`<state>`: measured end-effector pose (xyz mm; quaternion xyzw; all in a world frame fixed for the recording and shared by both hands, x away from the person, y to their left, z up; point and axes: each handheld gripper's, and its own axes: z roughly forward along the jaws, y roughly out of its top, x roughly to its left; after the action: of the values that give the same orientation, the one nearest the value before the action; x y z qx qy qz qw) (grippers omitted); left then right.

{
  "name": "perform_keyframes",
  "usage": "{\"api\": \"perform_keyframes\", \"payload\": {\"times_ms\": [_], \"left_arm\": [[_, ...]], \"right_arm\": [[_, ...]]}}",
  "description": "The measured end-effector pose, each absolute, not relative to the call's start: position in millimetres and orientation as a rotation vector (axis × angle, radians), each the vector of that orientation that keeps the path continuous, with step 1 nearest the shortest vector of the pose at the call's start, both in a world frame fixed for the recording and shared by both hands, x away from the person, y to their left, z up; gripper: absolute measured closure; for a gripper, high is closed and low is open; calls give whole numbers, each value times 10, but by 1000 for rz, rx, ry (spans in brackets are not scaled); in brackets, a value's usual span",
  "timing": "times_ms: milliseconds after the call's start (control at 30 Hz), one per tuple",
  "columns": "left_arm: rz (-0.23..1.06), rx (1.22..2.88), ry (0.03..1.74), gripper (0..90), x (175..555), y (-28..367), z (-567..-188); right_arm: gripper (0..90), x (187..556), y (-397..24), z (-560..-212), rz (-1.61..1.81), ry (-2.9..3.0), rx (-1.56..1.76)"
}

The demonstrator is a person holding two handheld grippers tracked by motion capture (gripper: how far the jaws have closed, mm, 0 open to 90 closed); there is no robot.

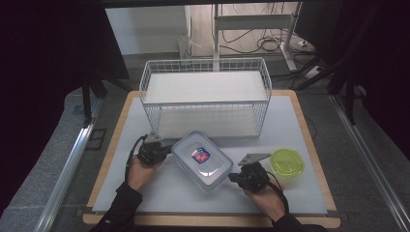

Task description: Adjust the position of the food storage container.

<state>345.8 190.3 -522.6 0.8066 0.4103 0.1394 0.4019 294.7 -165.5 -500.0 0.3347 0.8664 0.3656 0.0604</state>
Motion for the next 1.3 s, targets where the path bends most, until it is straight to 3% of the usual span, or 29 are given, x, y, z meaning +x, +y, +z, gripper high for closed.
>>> {"api": "perform_keyframes", "payload": {"times_ms": [800, 1300], "left_arm": [[285, 2156, 962, 900, 2823, 1723, -5179], [291, 2169, 967, 900, 2642, 1741, -5169]], "right_arm": [[900, 3198, -1850, -5053, 1028, 2487, 1183], [900, 3381, -1726, -5073, 1016, 2471, 1169]]}}
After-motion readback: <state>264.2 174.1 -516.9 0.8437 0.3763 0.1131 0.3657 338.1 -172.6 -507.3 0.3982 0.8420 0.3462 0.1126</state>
